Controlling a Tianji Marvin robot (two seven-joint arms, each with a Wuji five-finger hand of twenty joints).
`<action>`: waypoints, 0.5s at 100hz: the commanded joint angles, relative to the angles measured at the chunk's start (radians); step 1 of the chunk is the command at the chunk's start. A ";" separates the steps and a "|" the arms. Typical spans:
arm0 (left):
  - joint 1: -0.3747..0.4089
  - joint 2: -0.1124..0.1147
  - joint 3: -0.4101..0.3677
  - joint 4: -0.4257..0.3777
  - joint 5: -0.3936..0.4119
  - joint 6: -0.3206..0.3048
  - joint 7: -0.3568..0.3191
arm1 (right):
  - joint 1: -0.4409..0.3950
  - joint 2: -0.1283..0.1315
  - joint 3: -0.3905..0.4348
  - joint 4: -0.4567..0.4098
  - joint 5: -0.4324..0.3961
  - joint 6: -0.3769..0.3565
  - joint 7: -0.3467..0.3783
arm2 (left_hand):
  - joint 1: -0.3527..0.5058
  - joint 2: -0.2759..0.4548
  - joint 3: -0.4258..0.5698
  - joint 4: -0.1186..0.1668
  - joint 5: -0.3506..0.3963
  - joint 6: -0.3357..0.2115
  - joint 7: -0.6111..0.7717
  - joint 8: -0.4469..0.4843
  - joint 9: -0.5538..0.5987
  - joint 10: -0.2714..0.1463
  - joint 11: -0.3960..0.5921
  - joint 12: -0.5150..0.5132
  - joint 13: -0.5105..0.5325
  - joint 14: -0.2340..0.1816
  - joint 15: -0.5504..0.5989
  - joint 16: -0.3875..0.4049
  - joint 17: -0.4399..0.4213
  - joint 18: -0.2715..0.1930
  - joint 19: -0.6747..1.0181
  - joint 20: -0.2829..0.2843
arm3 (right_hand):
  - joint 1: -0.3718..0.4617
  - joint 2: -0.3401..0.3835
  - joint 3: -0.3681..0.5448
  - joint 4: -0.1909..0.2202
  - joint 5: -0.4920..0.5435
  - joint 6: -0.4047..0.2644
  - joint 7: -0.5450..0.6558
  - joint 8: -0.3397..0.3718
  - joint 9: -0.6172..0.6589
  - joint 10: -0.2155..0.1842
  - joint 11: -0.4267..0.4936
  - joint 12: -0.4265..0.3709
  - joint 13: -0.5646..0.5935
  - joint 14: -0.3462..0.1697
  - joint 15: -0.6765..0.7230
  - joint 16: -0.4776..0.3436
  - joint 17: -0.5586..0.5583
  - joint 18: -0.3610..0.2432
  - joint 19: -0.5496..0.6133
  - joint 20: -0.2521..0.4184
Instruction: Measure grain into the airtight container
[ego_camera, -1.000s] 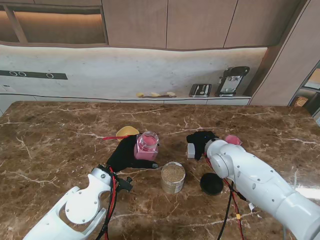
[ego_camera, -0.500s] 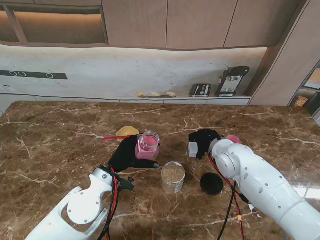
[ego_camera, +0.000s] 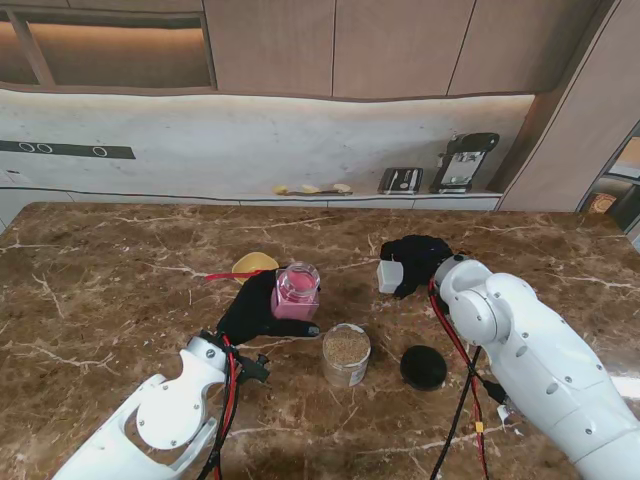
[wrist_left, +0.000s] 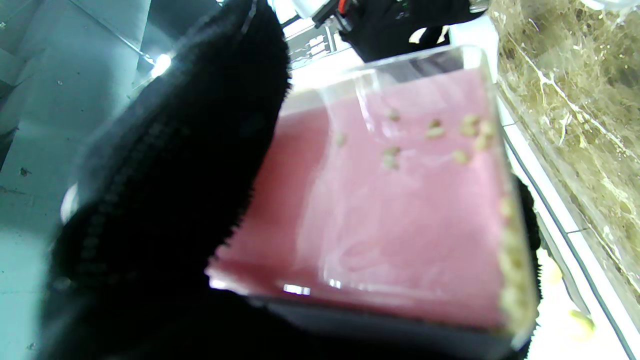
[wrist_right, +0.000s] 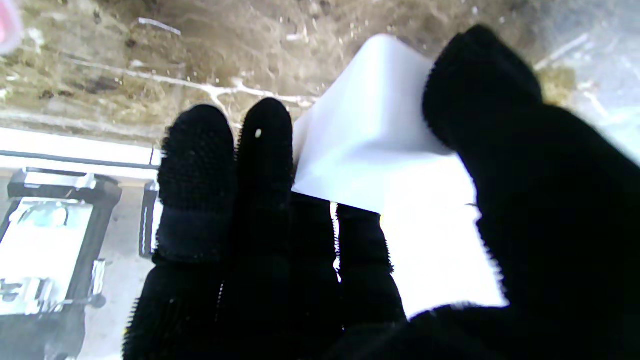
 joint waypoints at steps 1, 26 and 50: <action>0.000 -0.005 0.005 0.006 0.003 -0.006 0.006 | -0.009 0.008 0.022 -0.042 0.017 -0.001 0.028 | 0.234 0.523 0.357 -0.020 0.272 -0.300 0.412 0.011 0.085 -0.137 0.120 -0.001 0.100 -0.070 0.094 0.068 -0.004 -0.056 0.005 -0.003 | 0.175 0.133 0.137 0.032 0.114 -0.169 0.172 0.042 0.137 -0.071 0.119 0.061 0.043 0.005 -0.002 0.019 0.011 -0.019 0.030 0.022; -0.010 -0.010 0.018 0.023 0.013 -0.025 0.024 | -0.080 0.015 0.151 -0.224 0.102 0.004 0.160 | 0.234 0.522 0.361 -0.021 0.274 -0.301 0.414 0.010 0.086 -0.137 0.123 -0.005 0.103 -0.070 0.093 0.069 -0.004 -0.056 0.005 -0.004 | 0.177 0.137 0.131 0.033 0.123 -0.166 0.174 0.039 0.148 -0.065 0.107 0.066 0.047 0.011 -0.004 0.026 0.012 -0.011 0.033 0.027; -0.018 -0.013 0.030 0.041 0.024 -0.041 0.036 | -0.124 0.024 0.242 -0.375 0.175 0.028 0.262 | 0.233 0.522 0.362 -0.022 0.274 -0.297 0.413 0.009 0.086 -0.134 0.123 -0.006 0.103 -0.069 0.092 0.070 -0.004 -0.056 0.005 -0.004 | 0.177 0.141 0.125 0.035 0.126 -0.158 0.164 0.033 0.151 -0.057 0.095 0.070 0.044 0.016 -0.008 0.031 0.012 -0.011 0.033 0.028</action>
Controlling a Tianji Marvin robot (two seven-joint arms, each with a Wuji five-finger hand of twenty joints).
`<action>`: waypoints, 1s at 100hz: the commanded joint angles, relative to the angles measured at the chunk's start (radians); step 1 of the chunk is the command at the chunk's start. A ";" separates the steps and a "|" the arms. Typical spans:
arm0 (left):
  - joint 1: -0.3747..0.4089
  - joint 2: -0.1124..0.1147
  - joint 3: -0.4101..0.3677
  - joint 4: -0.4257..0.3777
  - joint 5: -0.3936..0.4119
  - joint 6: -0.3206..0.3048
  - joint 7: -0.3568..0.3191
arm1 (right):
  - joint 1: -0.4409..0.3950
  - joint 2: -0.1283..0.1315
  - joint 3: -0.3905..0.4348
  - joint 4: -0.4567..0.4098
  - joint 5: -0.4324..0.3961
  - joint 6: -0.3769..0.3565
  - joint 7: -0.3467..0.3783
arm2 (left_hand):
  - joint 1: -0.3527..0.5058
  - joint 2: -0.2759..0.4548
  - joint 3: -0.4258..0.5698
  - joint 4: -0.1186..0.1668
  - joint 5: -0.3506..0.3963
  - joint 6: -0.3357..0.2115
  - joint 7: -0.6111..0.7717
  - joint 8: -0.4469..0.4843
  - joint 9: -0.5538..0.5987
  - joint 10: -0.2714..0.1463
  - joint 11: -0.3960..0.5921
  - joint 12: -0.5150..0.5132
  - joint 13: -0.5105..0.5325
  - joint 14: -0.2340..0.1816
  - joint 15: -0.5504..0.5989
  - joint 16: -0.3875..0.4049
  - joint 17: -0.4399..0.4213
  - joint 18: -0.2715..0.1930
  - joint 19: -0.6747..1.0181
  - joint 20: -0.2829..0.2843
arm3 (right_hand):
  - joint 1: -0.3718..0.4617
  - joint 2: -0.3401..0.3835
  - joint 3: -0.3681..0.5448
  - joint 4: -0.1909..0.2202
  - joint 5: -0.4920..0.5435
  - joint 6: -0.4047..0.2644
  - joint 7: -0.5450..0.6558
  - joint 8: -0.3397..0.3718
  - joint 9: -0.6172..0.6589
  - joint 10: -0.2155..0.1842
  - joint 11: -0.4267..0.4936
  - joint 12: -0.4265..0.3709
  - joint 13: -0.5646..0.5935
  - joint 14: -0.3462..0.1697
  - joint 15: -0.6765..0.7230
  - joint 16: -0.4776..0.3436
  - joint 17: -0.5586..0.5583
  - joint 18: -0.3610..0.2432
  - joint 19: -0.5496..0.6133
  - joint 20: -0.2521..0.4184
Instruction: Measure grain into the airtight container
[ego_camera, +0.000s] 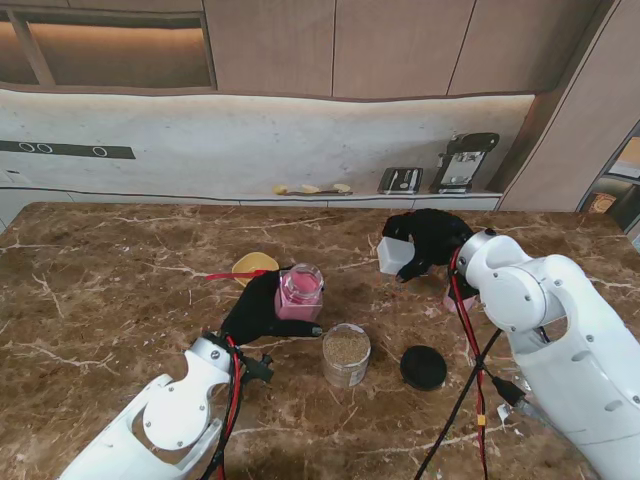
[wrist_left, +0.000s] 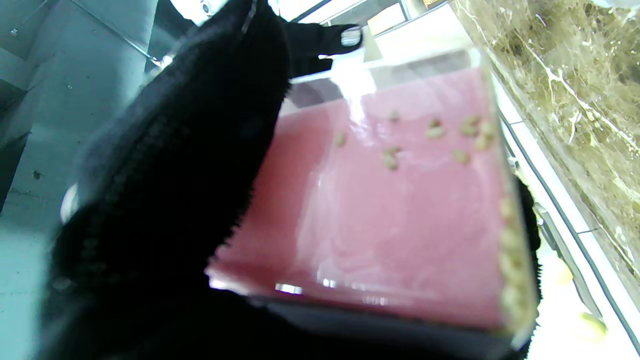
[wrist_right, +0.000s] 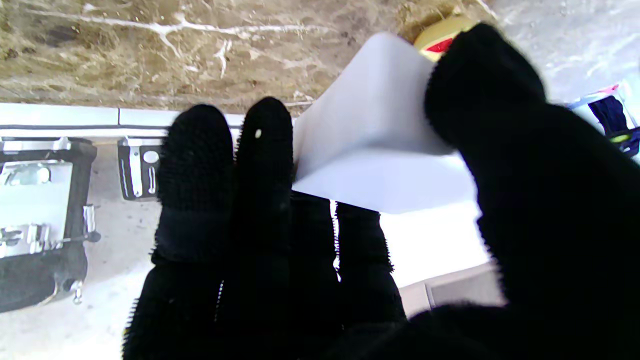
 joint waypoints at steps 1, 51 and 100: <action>0.001 -0.005 0.006 0.007 0.004 -0.005 0.005 | -0.003 0.008 0.019 -0.036 0.008 0.012 0.020 | 0.233 0.522 0.362 -0.022 0.274 -0.297 0.413 0.009 0.085 -0.135 0.122 0.003 0.103 -0.069 0.092 0.070 -0.004 -0.056 0.005 -0.004 | 0.177 0.143 0.136 0.035 0.122 -0.158 0.163 0.033 0.136 -0.058 0.110 0.070 0.045 0.018 -0.008 0.020 0.012 -0.013 0.033 0.028; -0.007 -0.006 0.014 0.024 0.043 -0.026 0.022 | -0.006 0.019 0.049 -0.246 0.138 0.031 0.123 | 0.234 0.519 0.364 -0.023 0.275 -0.299 0.414 0.009 0.086 -0.136 0.122 0.000 0.103 -0.071 0.089 0.070 -0.004 -0.058 0.004 -0.005 | 0.166 0.154 0.118 0.034 0.128 -0.144 0.144 0.025 0.147 -0.050 0.088 0.080 0.049 0.021 -0.014 0.028 0.008 -0.006 0.034 0.034; -0.013 -0.007 0.018 0.034 0.053 -0.042 0.027 | 0.019 0.012 -0.078 -0.296 0.131 0.010 0.089 | 0.233 0.518 0.365 -0.025 0.275 -0.302 0.416 0.008 0.087 -0.141 0.125 -0.008 0.104 -0.074 0.088 0.072 -0.004 -0.062 0.002 -0.007 | 0.155 0.150 0.111 0.031 0.131 -0.144 0.140 0.031 0.153 -0.049 0.078 0.090 0.054 0.019 -0.017 0.034 0.012 -0.007 0.034 0.040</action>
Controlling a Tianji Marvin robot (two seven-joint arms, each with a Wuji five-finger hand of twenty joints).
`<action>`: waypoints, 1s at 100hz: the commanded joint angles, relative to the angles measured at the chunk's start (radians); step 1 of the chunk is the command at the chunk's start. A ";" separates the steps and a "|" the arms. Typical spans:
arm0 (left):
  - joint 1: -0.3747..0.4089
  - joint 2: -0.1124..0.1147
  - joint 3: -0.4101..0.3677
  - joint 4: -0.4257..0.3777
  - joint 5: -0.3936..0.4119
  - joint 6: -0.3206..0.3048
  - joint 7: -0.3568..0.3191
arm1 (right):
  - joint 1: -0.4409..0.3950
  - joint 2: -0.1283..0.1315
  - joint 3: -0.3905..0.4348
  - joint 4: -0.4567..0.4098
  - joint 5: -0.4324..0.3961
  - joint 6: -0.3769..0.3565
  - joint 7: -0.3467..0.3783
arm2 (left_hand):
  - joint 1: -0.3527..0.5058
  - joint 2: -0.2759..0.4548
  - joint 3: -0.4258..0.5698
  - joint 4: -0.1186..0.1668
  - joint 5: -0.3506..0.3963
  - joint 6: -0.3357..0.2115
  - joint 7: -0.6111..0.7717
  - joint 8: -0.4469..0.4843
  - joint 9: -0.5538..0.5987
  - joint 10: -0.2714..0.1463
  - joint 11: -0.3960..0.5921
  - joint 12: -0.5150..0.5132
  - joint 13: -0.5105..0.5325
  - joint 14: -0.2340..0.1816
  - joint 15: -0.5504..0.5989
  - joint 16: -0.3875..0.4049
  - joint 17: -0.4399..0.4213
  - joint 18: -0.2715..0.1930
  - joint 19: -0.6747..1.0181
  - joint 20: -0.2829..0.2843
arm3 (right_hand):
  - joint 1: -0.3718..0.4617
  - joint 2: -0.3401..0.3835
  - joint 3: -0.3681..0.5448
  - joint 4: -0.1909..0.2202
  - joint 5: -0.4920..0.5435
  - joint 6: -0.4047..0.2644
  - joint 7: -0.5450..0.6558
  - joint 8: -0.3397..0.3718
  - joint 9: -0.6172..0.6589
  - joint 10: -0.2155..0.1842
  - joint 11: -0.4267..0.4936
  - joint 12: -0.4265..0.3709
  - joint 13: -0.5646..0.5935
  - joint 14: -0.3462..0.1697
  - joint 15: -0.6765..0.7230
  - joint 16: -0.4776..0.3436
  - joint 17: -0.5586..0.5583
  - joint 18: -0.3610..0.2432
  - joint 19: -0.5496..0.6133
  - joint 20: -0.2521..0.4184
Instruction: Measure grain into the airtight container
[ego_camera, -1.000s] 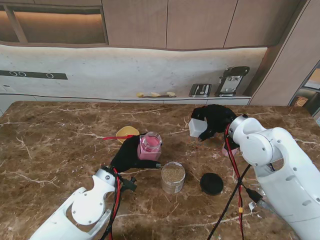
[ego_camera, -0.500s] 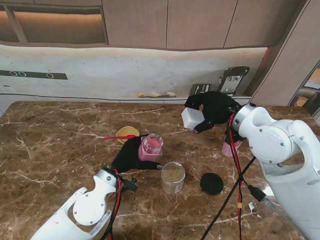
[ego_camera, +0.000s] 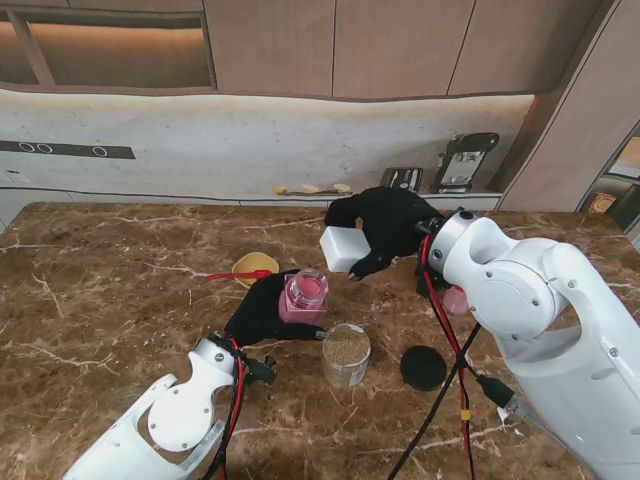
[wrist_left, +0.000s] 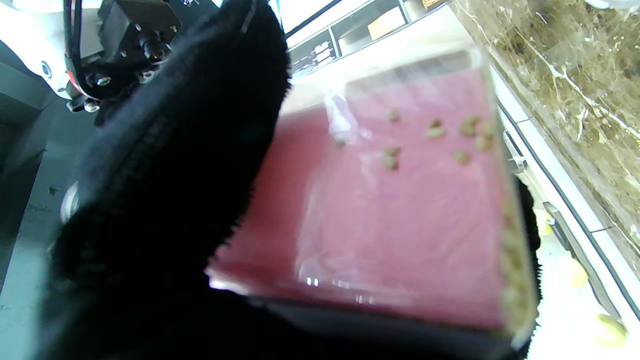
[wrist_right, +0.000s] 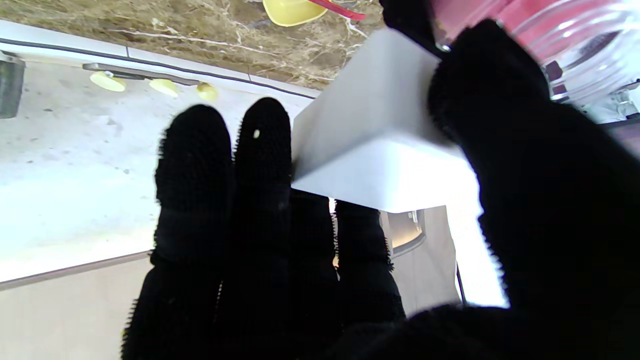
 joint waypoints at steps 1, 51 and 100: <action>0.003 -0.004 0.000 0.003 0.003 -0.003 0.003 | -0.007 -0.007 -0.007 -0.012 0.020 0.001 0.008 | 0.234 0.518 0.365 -0.020 0.275 -0.302 0.416 0.009 0.087 -0.141 0.124 -0.003 0.104 -0.074 0.088 0.065 -0.003 -0.062 0.002 -0.007 | 0.155 0.150 0.136 0.031 0.112 -0.144 0.141 0.045 0.122 -0.056 0.115 0.078 0.053 0.015 -0.006 0.021 0.012 -0.010 0.034 0.027; -0.004 -0.006 0.004 0.011 0.000 -0.002 0.007 | -0.031 -0.007 -0.041 -0.049 0.008 -0.044 -0.008 | 0.233 0.517 0.368 -0.020 0.277 -0.298 0.415 0.007 0.088 -0.134 0.126 -0.002 0.105 -0.069 0.089 0.065 -0.004 -0.061 0.001 -0.008 | 0.149 0.152 0.136 0.029 0.110 -0.143 0.141 0.048 0.122 -0.057 0.111 0.083 0.052 0.013 -0.007 0.023 0.013 -0.012 0.033 0.030; -0.012 -0.010 0.011 0.020 -0.016 -0.005 0.008 | -0.028 -0.012 -0.098 -0.034 -0.024 -0.077 -0.046 | 0.231 0.522 0.364 -0.018 0.275 -0.297 0.413 0.006 0.086 -0.135 0.124 0.001 0.105 -0.071 0.091 0.064 -0.002 -0.066 0.004 -0.007 | 0.145 0.152 0.135 0.028 0.109 -0.144 0.141 0.047 0.123 -0.057 0.113 0.087 0.054 0.012 -0.002 0.024 0.016 -0.010 0.037 0.033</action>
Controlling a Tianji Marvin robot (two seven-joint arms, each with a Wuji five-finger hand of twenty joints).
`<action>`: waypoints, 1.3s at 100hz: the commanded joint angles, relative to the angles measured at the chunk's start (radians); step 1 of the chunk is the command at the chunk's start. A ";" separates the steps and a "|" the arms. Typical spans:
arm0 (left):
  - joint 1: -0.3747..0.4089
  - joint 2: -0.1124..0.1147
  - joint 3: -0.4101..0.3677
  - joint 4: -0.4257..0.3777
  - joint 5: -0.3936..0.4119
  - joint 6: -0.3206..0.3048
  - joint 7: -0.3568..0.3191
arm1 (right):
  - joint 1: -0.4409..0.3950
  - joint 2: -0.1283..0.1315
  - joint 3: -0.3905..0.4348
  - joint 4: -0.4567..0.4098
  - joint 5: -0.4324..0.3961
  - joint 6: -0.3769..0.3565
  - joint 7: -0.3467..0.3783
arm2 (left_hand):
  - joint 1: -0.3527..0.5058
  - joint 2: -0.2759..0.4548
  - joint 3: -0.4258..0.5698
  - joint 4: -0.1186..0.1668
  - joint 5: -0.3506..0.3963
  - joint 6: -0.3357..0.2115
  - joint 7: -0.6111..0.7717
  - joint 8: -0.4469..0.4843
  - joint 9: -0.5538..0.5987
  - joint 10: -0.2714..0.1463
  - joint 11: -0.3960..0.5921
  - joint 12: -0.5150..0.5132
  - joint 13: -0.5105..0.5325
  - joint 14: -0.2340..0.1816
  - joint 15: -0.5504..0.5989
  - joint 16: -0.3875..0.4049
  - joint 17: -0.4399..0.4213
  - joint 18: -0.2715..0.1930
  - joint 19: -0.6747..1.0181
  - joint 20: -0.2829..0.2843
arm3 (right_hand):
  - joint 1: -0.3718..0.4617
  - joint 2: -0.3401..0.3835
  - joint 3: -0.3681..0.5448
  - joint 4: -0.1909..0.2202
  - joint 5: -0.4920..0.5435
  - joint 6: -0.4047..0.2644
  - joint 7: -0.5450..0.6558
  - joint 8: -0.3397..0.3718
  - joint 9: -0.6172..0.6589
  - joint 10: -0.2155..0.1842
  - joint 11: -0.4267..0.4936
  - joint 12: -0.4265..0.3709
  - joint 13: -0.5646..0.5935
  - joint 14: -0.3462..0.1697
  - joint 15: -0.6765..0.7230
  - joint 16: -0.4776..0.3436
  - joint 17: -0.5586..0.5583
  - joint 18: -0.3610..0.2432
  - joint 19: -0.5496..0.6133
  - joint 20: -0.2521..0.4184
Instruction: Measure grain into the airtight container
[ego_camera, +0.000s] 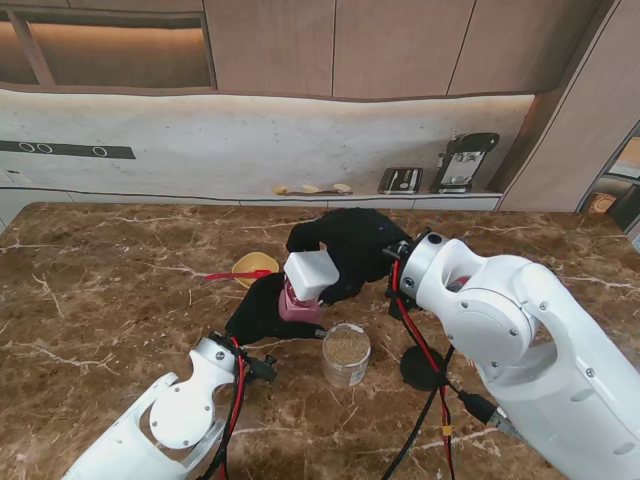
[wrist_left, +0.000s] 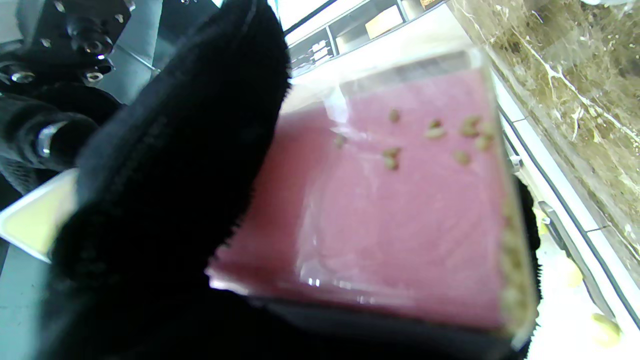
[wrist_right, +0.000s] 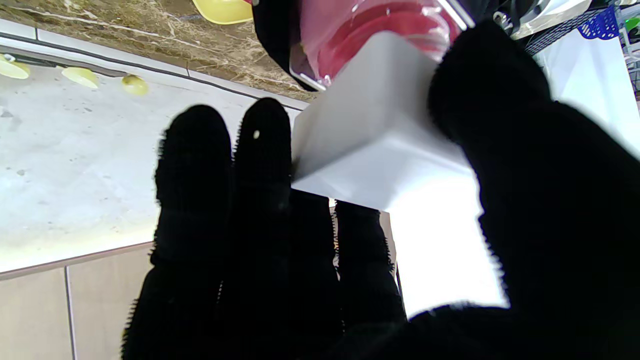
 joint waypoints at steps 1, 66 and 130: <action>0.002 -0.007 0.004 -0.002 -0.007 -0.001 0.005 | -0.008 -0.004 -0.005 0.007 -0.006 -0.011 0.006 | 0.231 0.523 0.364 -0.018 0.275 -0.298 0.413 0.006 0.087 -0.136 0.123 0.003 0.105 -0.071 0.092 0.062 -0.001 -0.066 0.004 -0.005 | 0.145 0.152 0.135 0.028 0.109 -0.145 0.141 0.047 0.120 -0.060 0.119 0.075 0.054 0.010 -0.001 0.013 0.015 -0.010 0.037 0.022; 0.003 -0.017 0.010 0.003 -0.051 -0.009 0.017 | -0.022 -0.010 -0.037 0.001 -0.119 -0.051 -0.045 | 0.231 0.528 0.359 -0.014 0.275 -0.297 0.413 0.007 0.089 -0.133 0.124 0.003 0.106 -0.071 0.097 0.060 0.000 -0.067 0.006 -0.004 | 0.121 0.160 0.133 0.024 0.107 -0.149 0.141 0.047 0.119 -0.063 0.122 0.074 0.052 0.005 0.003 0.012 0.016 -0.011 0.037 0.023; 0.006 -0.018 0.009 0.002 -0.050 -0.019 0.024 | -0.034 -0.022 -0.075 0.011 -0.179 0.032 -0.103 | 0.232 0.527 0.359 -0.015 0.278 -0.296 0.412 0.006 0.089 -0.134 0.122 0.006 0.103 -0.068 0.097 0.060 -0.002 -0.065 0.005 -0.003 | -0.017 0.199 0.095 0.000 0.117 -0.134 0.114 0.056 0.092 -0.051 0.171 0.003 0.063 0.011 0.016 -0.013 0.039 -0.012 0.054 0.007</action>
